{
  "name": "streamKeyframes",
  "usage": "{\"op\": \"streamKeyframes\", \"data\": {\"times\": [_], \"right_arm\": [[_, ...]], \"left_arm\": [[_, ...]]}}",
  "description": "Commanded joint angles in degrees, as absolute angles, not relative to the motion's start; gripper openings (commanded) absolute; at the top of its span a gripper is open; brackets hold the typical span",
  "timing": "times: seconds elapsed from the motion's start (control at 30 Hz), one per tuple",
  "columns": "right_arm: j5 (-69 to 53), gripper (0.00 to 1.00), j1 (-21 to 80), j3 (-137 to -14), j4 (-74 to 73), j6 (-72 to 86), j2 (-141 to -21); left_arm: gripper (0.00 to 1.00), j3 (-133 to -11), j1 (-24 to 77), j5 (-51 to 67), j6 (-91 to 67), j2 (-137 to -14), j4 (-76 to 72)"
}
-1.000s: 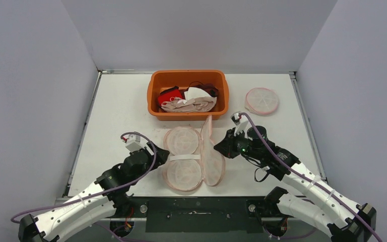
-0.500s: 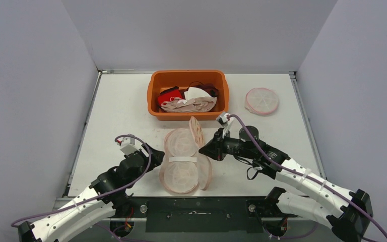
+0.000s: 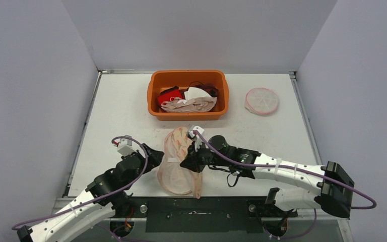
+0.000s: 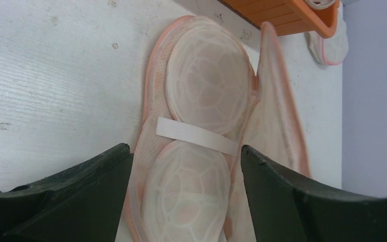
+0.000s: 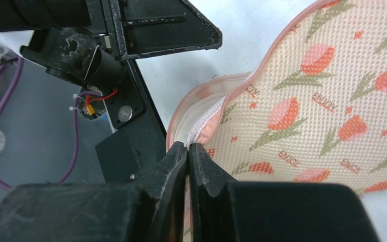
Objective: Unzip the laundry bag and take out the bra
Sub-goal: Close the laundry bag at the center of the board.
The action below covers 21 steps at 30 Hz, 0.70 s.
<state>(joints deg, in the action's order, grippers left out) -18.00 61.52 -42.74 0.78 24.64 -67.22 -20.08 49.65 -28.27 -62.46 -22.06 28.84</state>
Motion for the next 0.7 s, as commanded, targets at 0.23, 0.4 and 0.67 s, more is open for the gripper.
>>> {"op": "streamKeyframes", "data": {"times": [0.23,0.4,0.67], "right_arm": [[-6.8,0.05,67.2,-47.5,6.0,20.6,-72.6],[-4.4,0.05,67.9,-47.3,6.7,21.0,-72.9],[-1.1,0.05,69.0,-46.0,8.7,23.0,-72.5]], "left_arm": [[0.97,-28.7,49.3,-16.8,-60.5,-28.1,23.4],[0.92,-26.4,49.3,-12.4,-65.0,-32.1,18.4],[0.79,-23.6,49.3,-11.6,-67.8,-35.0,10.8]]}}
